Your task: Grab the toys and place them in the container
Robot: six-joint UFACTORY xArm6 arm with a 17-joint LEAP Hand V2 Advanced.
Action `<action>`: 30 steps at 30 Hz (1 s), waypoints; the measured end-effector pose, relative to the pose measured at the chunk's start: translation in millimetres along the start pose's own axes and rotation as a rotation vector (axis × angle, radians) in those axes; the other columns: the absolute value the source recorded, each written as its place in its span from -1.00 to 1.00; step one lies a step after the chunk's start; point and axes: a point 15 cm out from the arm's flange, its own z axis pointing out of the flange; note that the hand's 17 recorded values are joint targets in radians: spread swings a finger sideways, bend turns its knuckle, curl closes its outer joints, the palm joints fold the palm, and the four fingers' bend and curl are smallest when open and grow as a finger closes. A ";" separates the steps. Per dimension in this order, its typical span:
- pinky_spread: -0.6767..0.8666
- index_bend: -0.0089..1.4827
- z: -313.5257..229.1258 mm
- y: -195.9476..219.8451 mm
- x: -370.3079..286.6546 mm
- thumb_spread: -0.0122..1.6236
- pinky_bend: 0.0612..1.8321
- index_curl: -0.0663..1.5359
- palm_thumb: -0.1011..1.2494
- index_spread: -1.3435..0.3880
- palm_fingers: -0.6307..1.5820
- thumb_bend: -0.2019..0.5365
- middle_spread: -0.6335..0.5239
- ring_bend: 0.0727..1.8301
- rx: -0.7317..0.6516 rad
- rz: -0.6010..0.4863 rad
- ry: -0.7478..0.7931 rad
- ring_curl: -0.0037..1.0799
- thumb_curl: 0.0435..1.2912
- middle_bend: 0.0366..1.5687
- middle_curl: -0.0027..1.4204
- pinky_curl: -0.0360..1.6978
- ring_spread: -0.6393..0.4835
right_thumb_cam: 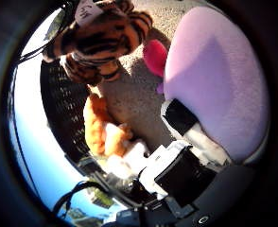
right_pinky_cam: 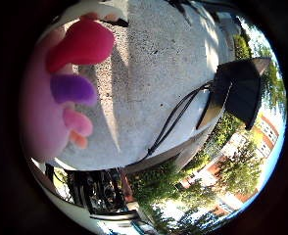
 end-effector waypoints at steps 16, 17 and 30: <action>0.34 -0.66 -48.3 31.8 37.5 0.38 0.35 -0.80 0.50 -0.04 0.53 -0.35 -0.21 0.37 -0.022 0.011 0.034 0.33 -0.31 0.23 0.06 -0.32 0.16; 0.32 -0.63 -51.9 36.2 39.1 0.39 0.39 -0.81 0.54 -0.08 0.53 -0.33 -0.23 0.37 -0.025 0.014 0.031 0.35 -0.29 0.26 0.10 -0.29 0.13; 0.16 -0.21 -184.9 143.8 -3.9 0.48 0.54 -0.93 0.64 -0.49 0.43 -0.45 -0.29 0.46 -0.167 -0.086 -0.021 0.51 -0.08 0.42 0.39 -0.07 -0.03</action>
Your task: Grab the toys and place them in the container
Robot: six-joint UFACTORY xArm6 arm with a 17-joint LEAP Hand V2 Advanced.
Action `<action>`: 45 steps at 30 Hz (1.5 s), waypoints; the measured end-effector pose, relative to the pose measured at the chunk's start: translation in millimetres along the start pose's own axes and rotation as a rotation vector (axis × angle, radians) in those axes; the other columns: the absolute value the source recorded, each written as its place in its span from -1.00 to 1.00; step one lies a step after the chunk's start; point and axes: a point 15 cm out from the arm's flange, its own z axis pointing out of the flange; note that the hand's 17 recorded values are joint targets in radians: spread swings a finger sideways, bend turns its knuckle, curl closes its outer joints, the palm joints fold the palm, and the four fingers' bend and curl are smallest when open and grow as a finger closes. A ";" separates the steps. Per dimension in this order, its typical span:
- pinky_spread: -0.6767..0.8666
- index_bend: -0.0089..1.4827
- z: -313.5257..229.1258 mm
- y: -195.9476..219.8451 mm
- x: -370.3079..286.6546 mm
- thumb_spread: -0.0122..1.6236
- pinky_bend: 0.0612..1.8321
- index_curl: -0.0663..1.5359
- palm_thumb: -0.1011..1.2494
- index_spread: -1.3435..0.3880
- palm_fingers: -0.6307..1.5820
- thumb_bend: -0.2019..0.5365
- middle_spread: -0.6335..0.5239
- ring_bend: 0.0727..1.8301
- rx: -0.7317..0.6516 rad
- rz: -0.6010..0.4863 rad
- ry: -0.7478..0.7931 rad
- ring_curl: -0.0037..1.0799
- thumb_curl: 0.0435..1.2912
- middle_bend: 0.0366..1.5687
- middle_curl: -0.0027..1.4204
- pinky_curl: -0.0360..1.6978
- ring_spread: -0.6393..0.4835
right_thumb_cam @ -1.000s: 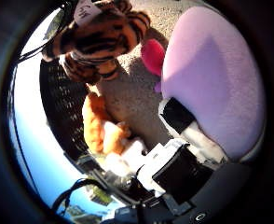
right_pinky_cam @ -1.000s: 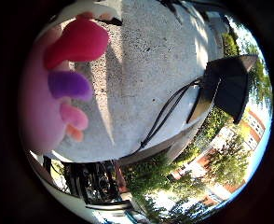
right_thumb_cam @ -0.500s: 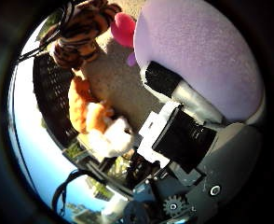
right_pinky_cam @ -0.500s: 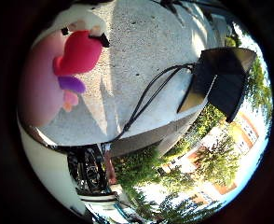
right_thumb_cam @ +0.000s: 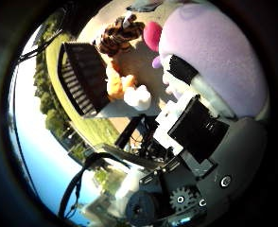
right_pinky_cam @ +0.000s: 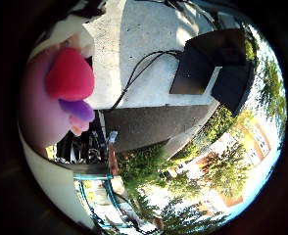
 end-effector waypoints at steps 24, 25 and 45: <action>0.07 0.09 -147.3 105.0 -347.0 0.50 0.63 -0.94 0.63 -0.80 0.36 -0.48 -0.28 0.52 0.165 -0.535 0.033 0.60 0.13 0.50 0.56 0.07 -0.07; 0.07 0.09 -144.9 100.3 -357.9 0.50 0.63 -0.94 0.63 -0.81 0.36 -0.48 -0.27 0.52 0.171 -0.539 0.041 0.60 0.13 0.50 0.56 0.07 -0.07; 0.36 0.12 1.3 -83.8 -434.6 0.46 -0.19 -0.79 0.35 0.04 -0.65 -0.53 0.06 -0.35 0.129 -0.480 0.086 -0.10 -0.13 -0.59 -0.07 -0.22 0.52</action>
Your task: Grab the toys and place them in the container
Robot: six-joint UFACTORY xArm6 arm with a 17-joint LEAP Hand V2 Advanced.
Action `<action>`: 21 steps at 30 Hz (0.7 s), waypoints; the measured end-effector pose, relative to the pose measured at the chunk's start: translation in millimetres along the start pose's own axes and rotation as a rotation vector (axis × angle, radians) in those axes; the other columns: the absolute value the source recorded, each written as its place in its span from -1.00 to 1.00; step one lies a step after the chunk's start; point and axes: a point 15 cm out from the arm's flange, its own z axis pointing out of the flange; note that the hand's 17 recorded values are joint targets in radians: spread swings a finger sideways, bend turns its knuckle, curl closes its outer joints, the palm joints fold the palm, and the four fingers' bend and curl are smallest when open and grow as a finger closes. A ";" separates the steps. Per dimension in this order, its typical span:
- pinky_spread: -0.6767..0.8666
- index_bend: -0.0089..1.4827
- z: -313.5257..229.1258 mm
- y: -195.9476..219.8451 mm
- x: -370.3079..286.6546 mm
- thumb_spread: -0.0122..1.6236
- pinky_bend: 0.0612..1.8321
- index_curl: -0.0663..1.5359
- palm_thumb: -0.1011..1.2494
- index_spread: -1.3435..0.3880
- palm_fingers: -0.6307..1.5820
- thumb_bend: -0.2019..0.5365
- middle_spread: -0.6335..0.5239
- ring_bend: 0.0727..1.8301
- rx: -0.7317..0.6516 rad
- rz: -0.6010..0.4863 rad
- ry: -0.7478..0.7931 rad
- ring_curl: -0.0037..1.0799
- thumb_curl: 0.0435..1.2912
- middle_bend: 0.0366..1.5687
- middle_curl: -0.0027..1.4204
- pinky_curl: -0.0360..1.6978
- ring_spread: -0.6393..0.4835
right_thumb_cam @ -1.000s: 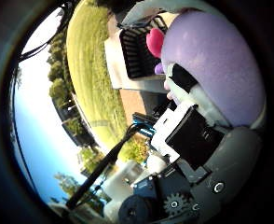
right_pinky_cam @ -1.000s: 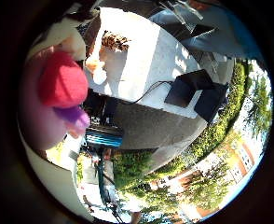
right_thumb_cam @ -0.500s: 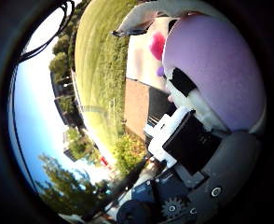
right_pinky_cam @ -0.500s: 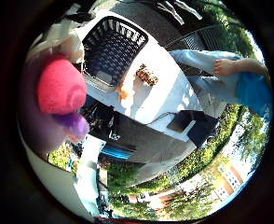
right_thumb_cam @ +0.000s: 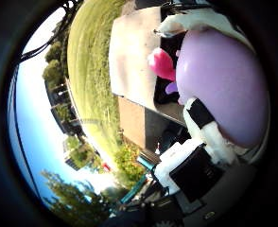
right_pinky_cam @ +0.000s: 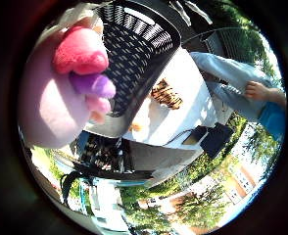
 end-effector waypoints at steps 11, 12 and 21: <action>0.48 -0.48 -31.3 15.6 46.7 0.36 -0.48 -0.76 0.37 0.03 -0.53 -0.54 0.23 -0.65 0.052 -0.044 -0.024 -0.37 -0.21 -0.90 -0.45 -0.46 0.69; 0.48 -0.52 -38.7 21.2 52.5 0.36 -0.48 -0.75 0.37 0.02 -0.52 -0.53 0.24 -0.66 0.058 -0.040 -0.028 -0.38 -0.22 -0.90 -0.48 -0.47 0.69; 0.50 -0.68 -96.2 73.9 138.9 0.35 -0.50 -0.67 0.35 0.05 -0.45 -0.54 0.28 -0.69 0.155 0.056 -0.048 -0.40 -0.28 -0.87 -0.59 -0.52 0.69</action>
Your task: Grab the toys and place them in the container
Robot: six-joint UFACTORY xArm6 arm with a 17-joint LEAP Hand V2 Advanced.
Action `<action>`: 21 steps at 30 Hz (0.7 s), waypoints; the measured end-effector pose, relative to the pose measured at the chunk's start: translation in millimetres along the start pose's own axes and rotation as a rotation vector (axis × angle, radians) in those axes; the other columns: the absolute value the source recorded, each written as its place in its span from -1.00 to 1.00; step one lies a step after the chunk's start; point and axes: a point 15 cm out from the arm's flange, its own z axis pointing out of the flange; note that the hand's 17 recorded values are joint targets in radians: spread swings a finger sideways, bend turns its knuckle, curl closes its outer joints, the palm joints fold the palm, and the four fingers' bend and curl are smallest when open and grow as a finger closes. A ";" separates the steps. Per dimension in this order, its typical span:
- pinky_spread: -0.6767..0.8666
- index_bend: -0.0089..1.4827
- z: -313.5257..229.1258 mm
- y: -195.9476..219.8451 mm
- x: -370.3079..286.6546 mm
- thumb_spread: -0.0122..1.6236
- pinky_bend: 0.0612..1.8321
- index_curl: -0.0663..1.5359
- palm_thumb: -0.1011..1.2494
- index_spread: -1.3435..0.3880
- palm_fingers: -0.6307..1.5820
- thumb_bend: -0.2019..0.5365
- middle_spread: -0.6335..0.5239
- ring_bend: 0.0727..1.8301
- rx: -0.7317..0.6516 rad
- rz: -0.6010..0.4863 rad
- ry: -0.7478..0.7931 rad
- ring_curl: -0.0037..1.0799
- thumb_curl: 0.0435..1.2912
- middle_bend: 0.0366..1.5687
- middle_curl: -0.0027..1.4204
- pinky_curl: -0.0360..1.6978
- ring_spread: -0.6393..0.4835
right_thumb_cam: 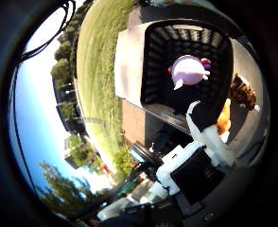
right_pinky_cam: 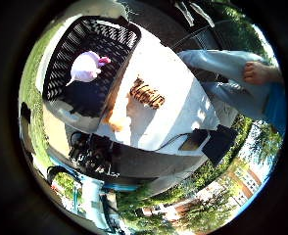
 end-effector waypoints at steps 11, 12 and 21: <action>0.48 -0.74 33.0 -22.3 129.7 0.37 -0.56 -0.63 0.15 0.22 -0.44 -0.60 0.30 -0.68 0.151 0.148 0.088 -0.39 -0.36 -0.82 -0.59 -0.57 0.69; 0.48 -0.74 41.0 -28.3 137.8 0.38 -0.57 -0.62 0.11 0.24 -0.43 -0.60 0.30 -0.68 0.165 0.154 0.096 -0.39 -0.37 -0.82 -0.58 -0.58 0.69; 0.48 -0.78 140.8 -72.3 184.0 0.37 -0.54 -0.61 -0.05 0.41 -0.34 -0.56 0.30 -0.67 0.222 0.176 0.136 -0.39 -0.48 -0.82 -0.57 -0.59 0.69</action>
